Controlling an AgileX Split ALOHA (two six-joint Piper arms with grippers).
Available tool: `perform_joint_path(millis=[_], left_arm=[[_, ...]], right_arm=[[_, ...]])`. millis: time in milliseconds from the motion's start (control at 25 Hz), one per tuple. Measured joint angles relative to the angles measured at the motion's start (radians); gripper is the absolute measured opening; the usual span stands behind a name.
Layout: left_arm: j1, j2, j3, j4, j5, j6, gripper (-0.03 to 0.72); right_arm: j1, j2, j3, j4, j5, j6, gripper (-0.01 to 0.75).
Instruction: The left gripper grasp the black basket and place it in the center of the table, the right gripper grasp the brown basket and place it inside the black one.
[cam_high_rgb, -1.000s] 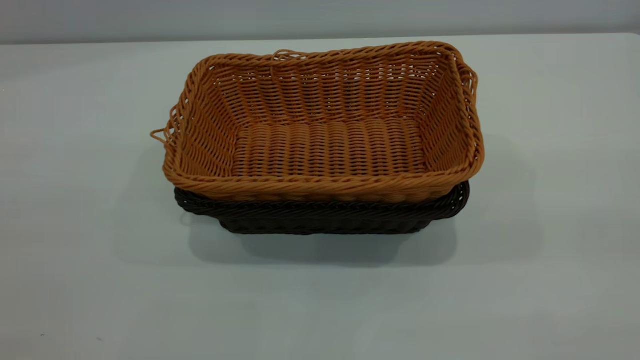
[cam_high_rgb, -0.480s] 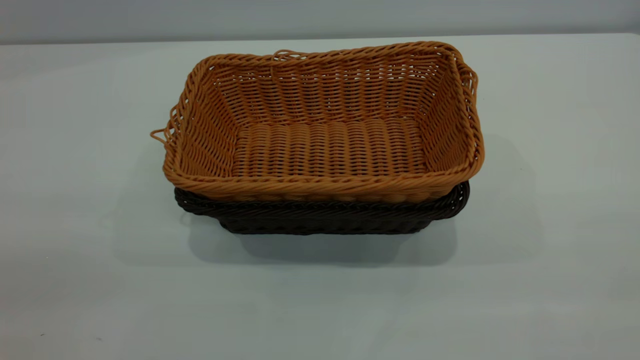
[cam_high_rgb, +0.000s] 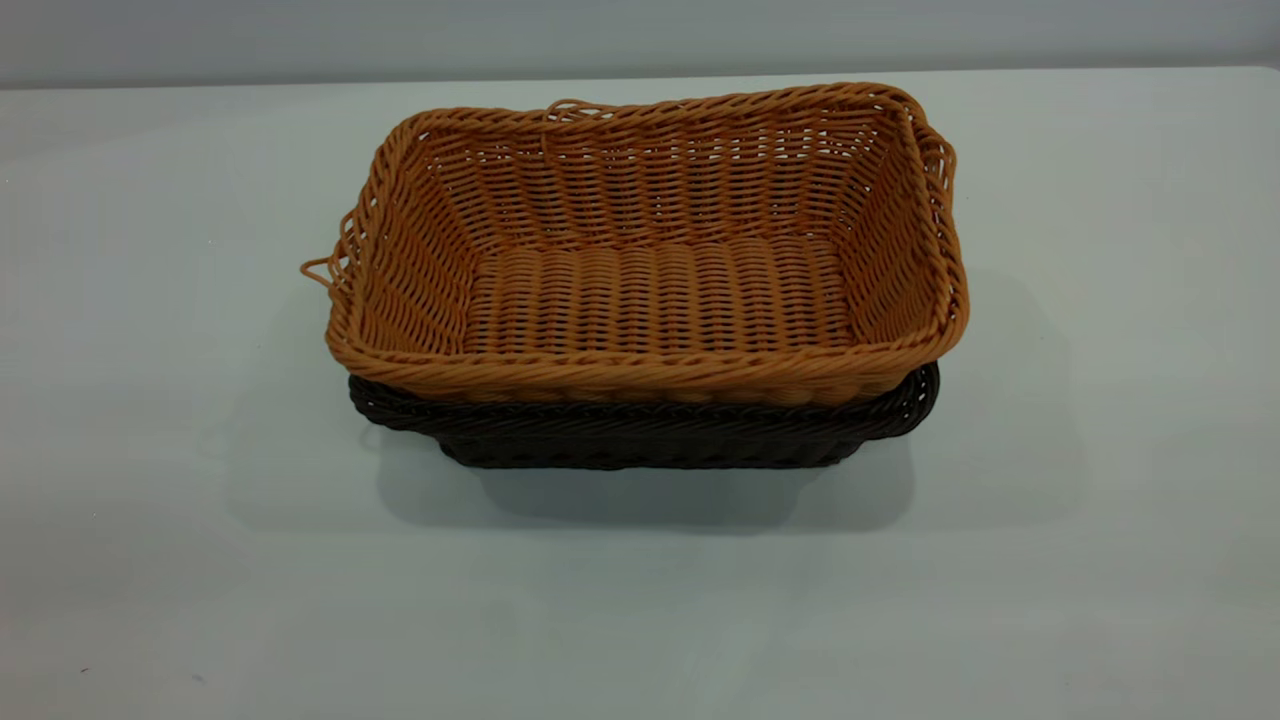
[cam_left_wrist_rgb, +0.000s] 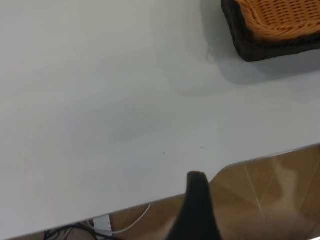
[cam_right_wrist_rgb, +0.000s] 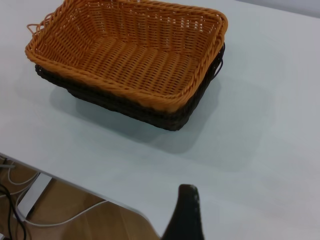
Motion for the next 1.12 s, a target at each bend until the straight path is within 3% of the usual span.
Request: perform_joint_path(millis=[560, 880, 1120], left_arm=[[0.000, -0.078, 0.000, 0.023, -0.003, -0.006, 0.548], [0.000, -0.121, 0.001, 0.136, -0.005, -0.181, 0.548], [0.000, -0.121, 0.001, 0.144, -0.006, -0.196, 0.548]], right_arm=[[0.000, 0.000, 0.000, 0.000, 0.000, 0.000, 0.521], [0.000, 0.000, 0.000, 0.001, 0.000, 0.000, 0.468], [0.000, 0.000, 0.000, 0.001, 0.000, 0.000, 0.426]])
